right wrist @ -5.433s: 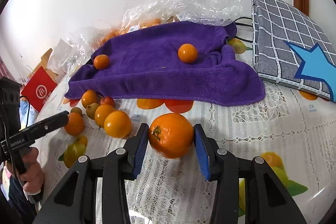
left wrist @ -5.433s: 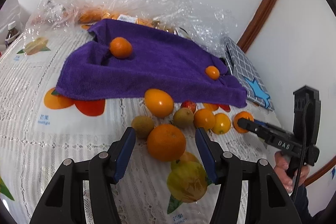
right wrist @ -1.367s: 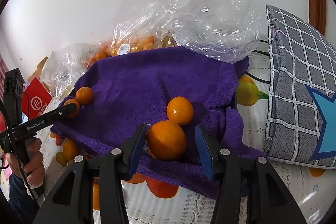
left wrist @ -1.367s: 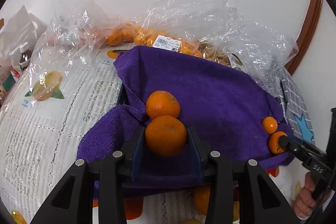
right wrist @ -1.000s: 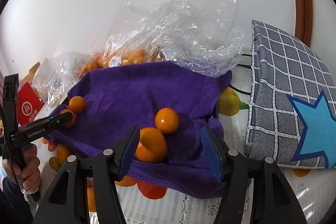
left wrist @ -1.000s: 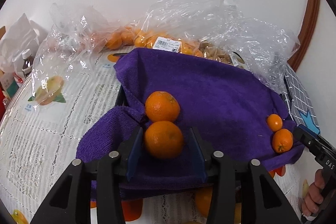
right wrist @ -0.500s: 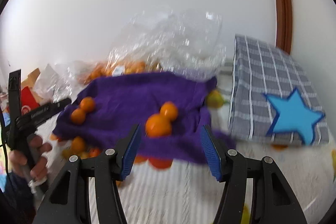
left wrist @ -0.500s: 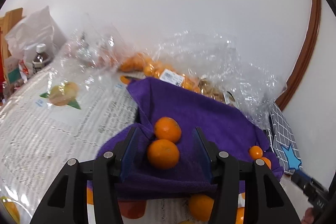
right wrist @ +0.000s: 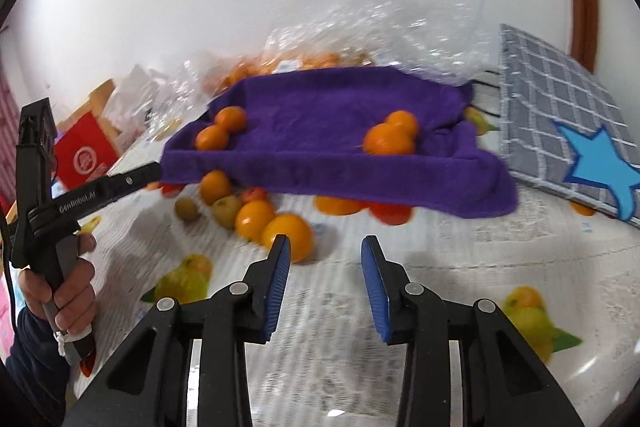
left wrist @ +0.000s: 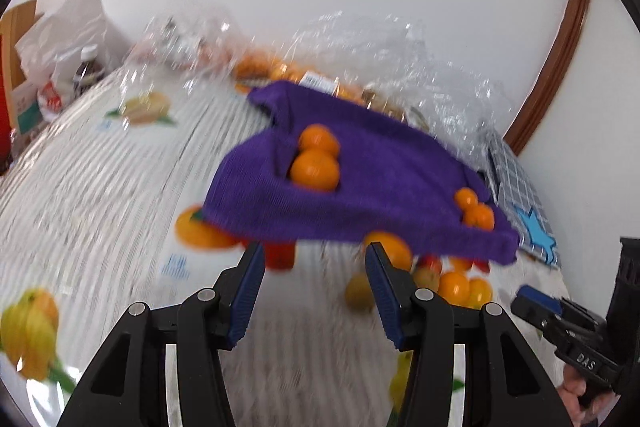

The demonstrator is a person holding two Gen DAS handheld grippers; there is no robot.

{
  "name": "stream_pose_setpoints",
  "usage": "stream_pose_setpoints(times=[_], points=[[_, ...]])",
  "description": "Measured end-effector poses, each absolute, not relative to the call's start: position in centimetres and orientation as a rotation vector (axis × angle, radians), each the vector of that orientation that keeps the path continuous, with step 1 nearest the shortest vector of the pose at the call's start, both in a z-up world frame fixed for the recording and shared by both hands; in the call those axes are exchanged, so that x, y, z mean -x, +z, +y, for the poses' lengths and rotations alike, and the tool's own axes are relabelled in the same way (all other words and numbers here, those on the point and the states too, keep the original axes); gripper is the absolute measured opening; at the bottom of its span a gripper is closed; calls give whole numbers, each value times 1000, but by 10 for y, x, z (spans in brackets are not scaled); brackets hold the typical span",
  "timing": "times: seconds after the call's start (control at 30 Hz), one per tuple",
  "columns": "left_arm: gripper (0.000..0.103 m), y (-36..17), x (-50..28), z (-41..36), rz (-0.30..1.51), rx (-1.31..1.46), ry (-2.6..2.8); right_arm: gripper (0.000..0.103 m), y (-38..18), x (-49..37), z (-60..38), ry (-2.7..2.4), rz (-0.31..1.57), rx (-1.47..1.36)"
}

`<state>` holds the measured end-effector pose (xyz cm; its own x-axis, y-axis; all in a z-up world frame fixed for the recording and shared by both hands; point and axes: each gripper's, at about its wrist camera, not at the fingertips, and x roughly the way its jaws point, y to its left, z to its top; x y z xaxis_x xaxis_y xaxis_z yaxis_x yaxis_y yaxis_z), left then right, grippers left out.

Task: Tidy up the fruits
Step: 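Withdraw the right gripper and grasp another orange on the sheet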

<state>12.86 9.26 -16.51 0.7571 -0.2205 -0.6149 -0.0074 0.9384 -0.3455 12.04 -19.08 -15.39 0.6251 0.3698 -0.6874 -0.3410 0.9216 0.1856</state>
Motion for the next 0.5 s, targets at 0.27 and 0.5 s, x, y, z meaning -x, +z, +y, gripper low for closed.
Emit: stream_pose_setpoints(times=[0.27,0.5], points=[[52,-173,-119,93,739,334,-119,38,-170,-139,-167,480,850,-7],[53,-174,-123,87,762,322,-139,35,-173,-149,-161,506,860,3]])
